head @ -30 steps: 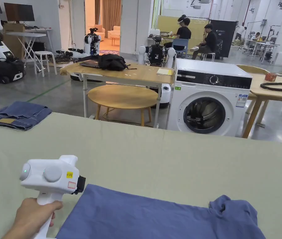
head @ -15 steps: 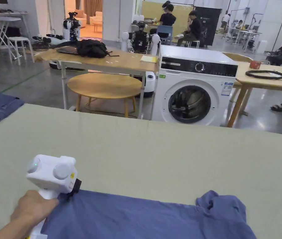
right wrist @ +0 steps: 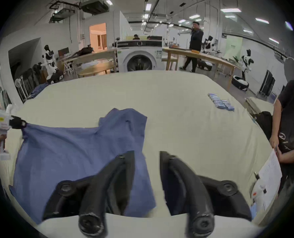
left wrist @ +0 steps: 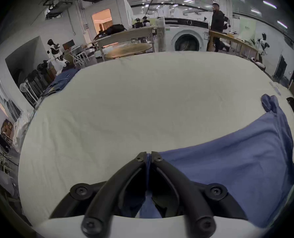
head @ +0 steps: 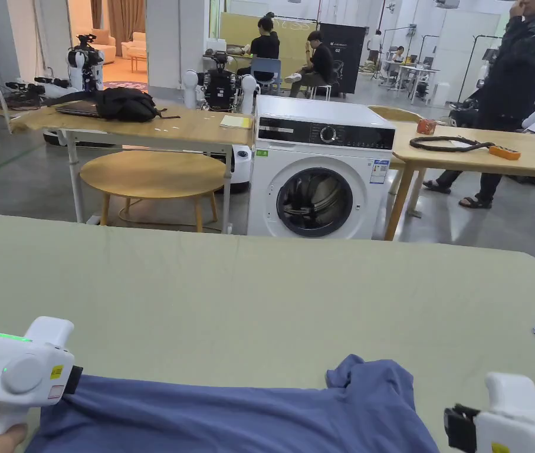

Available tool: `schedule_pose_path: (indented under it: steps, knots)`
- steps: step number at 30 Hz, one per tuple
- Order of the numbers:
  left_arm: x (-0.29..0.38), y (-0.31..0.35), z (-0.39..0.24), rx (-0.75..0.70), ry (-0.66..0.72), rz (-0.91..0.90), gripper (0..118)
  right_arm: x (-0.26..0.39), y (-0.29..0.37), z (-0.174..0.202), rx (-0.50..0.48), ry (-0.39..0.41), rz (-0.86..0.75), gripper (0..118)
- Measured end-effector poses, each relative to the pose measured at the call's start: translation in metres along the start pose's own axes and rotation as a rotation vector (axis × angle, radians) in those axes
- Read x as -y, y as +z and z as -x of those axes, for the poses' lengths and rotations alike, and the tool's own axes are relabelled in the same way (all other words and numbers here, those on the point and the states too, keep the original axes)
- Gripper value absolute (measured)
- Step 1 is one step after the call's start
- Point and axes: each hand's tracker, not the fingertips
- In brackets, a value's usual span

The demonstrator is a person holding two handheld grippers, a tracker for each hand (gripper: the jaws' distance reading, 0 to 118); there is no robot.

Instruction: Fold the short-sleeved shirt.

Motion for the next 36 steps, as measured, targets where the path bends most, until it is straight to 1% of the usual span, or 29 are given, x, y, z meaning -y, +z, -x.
schedule_pose_path:
  steps: [1,2,3,4,5,9,11,14,15,16,17,18,19,20,21,23,24,25,26,27,28,30,31,32,35,36]
  knots:
    - [0.002,0.006,0.000,-0.002,0.003,-0.013,0,-0.007,-0.009,-0.002,-0.017,-0.017,0.017,49]
    - [0.004,0.016,-0.004,-0.008,0.004,-0.013,0,-0.015,-0.021,-0.002,-0.004,-0.009,0.035,49]
    - [0.006,0.022,-0.004,-0.012,0.004,-0.017,0,-0.023,-0.034,-0.003,-0.012,0.005,0.068,49]
    - [0.008,0.026,-0.005,-0.013,0.001,-0.019,0,-0.028,-0.046,-0.004,-0.031,0.007,0.086,49]
    - [0.010,0.029,-0.005,-0.015,-0.006,-0.019,0,-0.033,-0.059,-0.004,-0.030,0.008,0.115,49]
    - [0.015,0.037,-0.005,-0.015,0.016,-0.009,0,-0.039,-0.103,-0.001,-0.064,-0.019,0.221,49]
    - [0.018,0.039,-0.004,-0.012,0.025,-0.007,0,-0.040,-0.122,0.000,-0.092,-0.047,0.276,49]
    - [0.022,0.039,-0.007,-0.012,0.031,0.000,0,-0.034,-0.142,0.005,-0.084,-0.048,0.332,49]
    - [0.023,0.039,-0.008,-0.011,0.034,0.002,0,-0.031,-0.148,0.009,-0.060,-0.037,0.377,44]
    - [0.025,0.040,-0.010,-0.010,0.034,0.004,0,-0.027,-0.147,0.014,-0.039,-0.030,0.347,41]
    - [0.026,0.039,-0.012,-0.012,0.031,0.008,0,-0.025,-0.142,0.019,-0.014,-0.015,0.299,35]
    - [0.026,0.036,-0.012,-0.012,0.031,0.011,0,-0.024,-0.142,0.026,-0.027,-0.013,0.299,18]
    - [0.026,0.036,-0.013,-0.007,0.032,0.012,0,-0.022,-0.144,0.032,-0.040,-0.011,0.301,12]
    - [0.027,0.036,-0.015,-0.003,0.030,0.013,0,-0.018,-0.140,0.039,-0.021,0.009,0.298,8]
    - [0.027,0.036,-0.018,-0.003,0.028,0.015,0,-0.017,-0.141,0.044,-0.014,0.051,0.292,4]
    - [0.029,0.031,-0.015,0.006,0.031,0.013,0,-0.017,-0.137,0.047,-0.018,0.090,0.268,3]
    - [0.029,0.033,-0.015,0.010,0.037,0.010,0,-0.018,-0.132,0.044,-0.030,0.077,0.262,3]
    - [0.028,0.036,-0.014,0.015,0.046,0.004,0,-0.021,-0.124,0.041,-0.070,0.021,0.232,2]
    - [0.027,0.038,-0.012,0.024,0.054,-0.005,0,-0.023,-0.115,0.040,-0.082,-0.011,0.204,2]
    - [0.026,0.042,-0.011,0.027,0.055,-0.015,0,-0.026,-0.103,0.039,-0.085,-0.015,0.162,2]
    - [0.025,0.048,-0.010,0.023,0.053,-0.022,0,-0.026,-0.074,0.046,-0.083,0.003,0.116,2]
    - [0.022,0.065,-0.006,0.026,0.056,-0.059,0,-0.034,-0.044,0.048,-0.060,0.052,0.035,2]
    - [0.021,0.075,-0.002,0.028,0.061,-0.077,0,-0.038,-0.028,0.047,-0.057,0.057,-0.005,2]
    - [0.019,0.084,0.001,0.028,0.071,-0.099,0,-0.047,-0.025,0.034,-0.060,0.053,-0.041,2]
    - [0.013,0.120,0.015,0.040,0.119,-0.190,0,-0.062,0.023,0.026,-0.051,0.031,-0.120,2]
    - [0.011,0.135,0.020,0.036,0.126,-0.218,0,-0.069,0.035,0.017,-0.055,0.025,-0.161,2]
